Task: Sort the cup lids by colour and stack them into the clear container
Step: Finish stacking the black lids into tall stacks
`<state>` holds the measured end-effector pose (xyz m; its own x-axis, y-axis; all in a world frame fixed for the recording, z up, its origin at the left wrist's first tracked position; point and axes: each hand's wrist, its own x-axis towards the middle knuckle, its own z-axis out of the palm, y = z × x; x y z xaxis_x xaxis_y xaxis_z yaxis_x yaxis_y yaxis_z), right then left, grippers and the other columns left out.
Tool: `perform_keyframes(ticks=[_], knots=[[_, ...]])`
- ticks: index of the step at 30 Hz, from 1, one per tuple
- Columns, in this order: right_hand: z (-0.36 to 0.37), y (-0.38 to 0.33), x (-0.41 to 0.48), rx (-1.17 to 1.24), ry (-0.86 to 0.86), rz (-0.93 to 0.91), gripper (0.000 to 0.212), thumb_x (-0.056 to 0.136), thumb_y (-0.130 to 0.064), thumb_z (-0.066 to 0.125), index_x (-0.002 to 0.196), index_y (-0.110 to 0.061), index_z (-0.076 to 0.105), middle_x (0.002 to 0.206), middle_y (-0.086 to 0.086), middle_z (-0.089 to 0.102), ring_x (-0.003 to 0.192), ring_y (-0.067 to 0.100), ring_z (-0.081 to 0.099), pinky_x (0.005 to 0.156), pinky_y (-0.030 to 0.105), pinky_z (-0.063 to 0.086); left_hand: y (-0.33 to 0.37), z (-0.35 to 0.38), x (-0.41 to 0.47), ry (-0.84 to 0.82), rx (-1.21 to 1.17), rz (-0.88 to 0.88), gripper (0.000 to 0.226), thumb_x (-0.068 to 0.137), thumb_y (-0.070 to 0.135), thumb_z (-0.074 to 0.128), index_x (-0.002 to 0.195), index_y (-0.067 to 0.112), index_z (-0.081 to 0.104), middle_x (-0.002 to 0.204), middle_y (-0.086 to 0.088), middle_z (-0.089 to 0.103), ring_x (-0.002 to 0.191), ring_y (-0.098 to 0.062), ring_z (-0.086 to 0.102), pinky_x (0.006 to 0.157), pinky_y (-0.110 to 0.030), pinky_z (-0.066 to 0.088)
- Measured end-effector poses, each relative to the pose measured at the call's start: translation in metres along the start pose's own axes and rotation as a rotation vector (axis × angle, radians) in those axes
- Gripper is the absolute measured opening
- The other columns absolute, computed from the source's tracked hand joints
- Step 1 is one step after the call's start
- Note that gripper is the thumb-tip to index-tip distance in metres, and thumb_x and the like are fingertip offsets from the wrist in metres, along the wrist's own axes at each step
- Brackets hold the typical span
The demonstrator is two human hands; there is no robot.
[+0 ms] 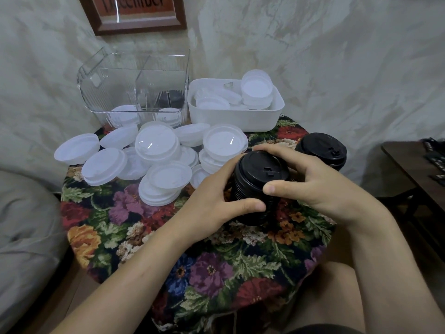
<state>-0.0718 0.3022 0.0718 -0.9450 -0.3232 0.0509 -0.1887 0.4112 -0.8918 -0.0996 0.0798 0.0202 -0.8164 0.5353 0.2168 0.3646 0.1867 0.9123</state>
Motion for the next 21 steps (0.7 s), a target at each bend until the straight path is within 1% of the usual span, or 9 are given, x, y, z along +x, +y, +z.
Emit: perform_keyframes(ticks=[2, 5, 7, 9, 11, 15, 17, 18, 21], knots=[[0.004, -0.001, -0.002, 0.010, 0.035, 0.001, 0.069, 0.076, -0.034, 0.083, 0.141, -0.033, 0.057, 0.133, -0.020, 0.065, 0.123, -0.002, 0.061, 0.100, 0.016, 0.048, 0.000, 0.001, 0.000, 0.022, 0.011, 0.001, 0.082, 0.080, 0.038, 0.084, 0.151, 0.035, 0.043, 0.141, 0.022, 0.059, 0.132, 0.003, 0.053, 0.112, -0.029, 0.043], [0.012, -0.002, -0.007, 0.007, 0.091, -0.011, 0.071, 0.074, -0.035, 0.079, 0.141, -0.030, 0.057, 0.131, -0.017, 0.066, 0.121, -0.004, 0.061, 0.095, 0.012, 0.047, -0.002, 0.003, 0.000, 0.045, 0.029, 0.001, 0.082, 0.079, 0.036, 0.087, 0.149, 0.035, 0.045, 0.139, 0.021, 0.061, 0.130, 0.002, 0.055, 0.112, -0.033, 0.045], [0.018, -0.002, -0.009, 0.010, 0.125, -0.007, 0.072, 0.075, -0.038, 0.083, 0.141, -0.030, 0.056, 0.130, -0.016, 0.065, 0.121, -0.002, 0.061, 0.099, 0.018, 0.049, -0.001, 0.004, -0.001, 0.057, 0.039, 0.002, 0.082, 0.079, 0.034, 0.087, 0.150, 0.033, 0.045, 0.138, 0.019, 0.062, 0.129, 0.001, 0.056, 0.112, -0.035, 0.045], [0.023, -0.001, -0.009, -0.038, 0.161, -0.007, 0.075, 0.076, -0.048, 0.087, 0.142, -0.034, 0.054, 0.131, -0.017, 0.064, 0.124, 0.001, 0.060, 0.106, 0.029, 0.049, -0.001, 0.005, -0.002, 0.068, 0.057, 0.007, 0.083, 0.078, 0.033, 0.088, 0.150, 0.031, 0.045, 0.137, 0.018, 0.063, 0.129, 0.001, 0.056, 0.111, -0.035, 0.045], [0.029, 0.000, -0.008, -0.077, 0.199, -0.007, 0.078, 0.070, -0.058, 0.080, 0.141, -0.039, 0.053, 0.131, -0.020, 0.063, 0.125, 0.002, 0.059, 0.109, 0.037, 0.048, 0.000, 0.006, -0.002, 0.074, 0.072, 0.010, 0.084, 0.078, 0.033, 0.088, 0.150, 0.030, 0.045, 0.137, 0.018, 0.063, 0.129, 0.002, 0.056, 0.111, -0.034, 0.046], [0.037, 0.002, -0.009, -0.082, 0.249, 0.000, 0.083, 0.068, -0.065, 0.077, 0.143, -0.043, 0.049, 0.134, -0.021, 0.060, 0.126, 0.002, 0.057, 0.109, 0.039, 0.048, -0.002, 0.006, -0.002, 0.074, 0.092, 0.018, 0.084, 0.079, 0.033, 0.088, 0.151, 0.031, 0.044, 0.137, 0.020, 0.062, 0.129, 0.004, 0.055, 0.110, -0.029, 0.045], [0.039, 0.001, -0.010, -0.080, 0.255, -0.006, 0.083, 0.071, -0.067, 0.079, 0.144, -0.042, 0.048, 0.132, -0.023, 0.060, 0.125, 0.001, 0.057, 0.108, 0.037, 0.048, -0.001, 0.006, -0.003, 0.065, 0.091, 0.020, 0.083, 0.080, 0.033, 0.087, 0.151, 0.032, 0.043, 0.138, 0.021, 0.061, 0.129, 0.005, 0.054, 0.110, -0.028, 0.044], [0.039, 0.001, -0.011, -0.056, 0.257, -0.009, 0.080, 0.073, -0.065, 0.080, 0.143, -0.040, 0.049, 0.129, -0.025, 0.060, 0.124, -0.001, 0.058, 0.108, 0.033, 0.049, -0.001, 0.007, -0.003, 0.056, 0.076, 0.021, 0.082, 0.082, 0.033, 0.085, 0.152, 0.032, 0.042, 0.140, 0.021, 0.060, 0.131, 0.004, 0.053, 0.110, -0.029, 0.043], [0.041, 0.000, -0.012, 0.044, 0.266, -0.022, 0.075, 0.074, -0.046, 0.077, 0.143, -0.036, 0.050, 0.125, -0.029, 0.063, 0.121, -0.007, 0.058, 0.102, 0.017, 0.047, -0.003, 0.003, -0.004, -0.011, -0.053, -0.005, 0.083, 0.088, 0.035, 0.079, 0.158, 0.034, 0.033, 0.153, 0.017, 0.050, 0.142, -0.001, 0.045, 0.119, -0.036, 0.037]])
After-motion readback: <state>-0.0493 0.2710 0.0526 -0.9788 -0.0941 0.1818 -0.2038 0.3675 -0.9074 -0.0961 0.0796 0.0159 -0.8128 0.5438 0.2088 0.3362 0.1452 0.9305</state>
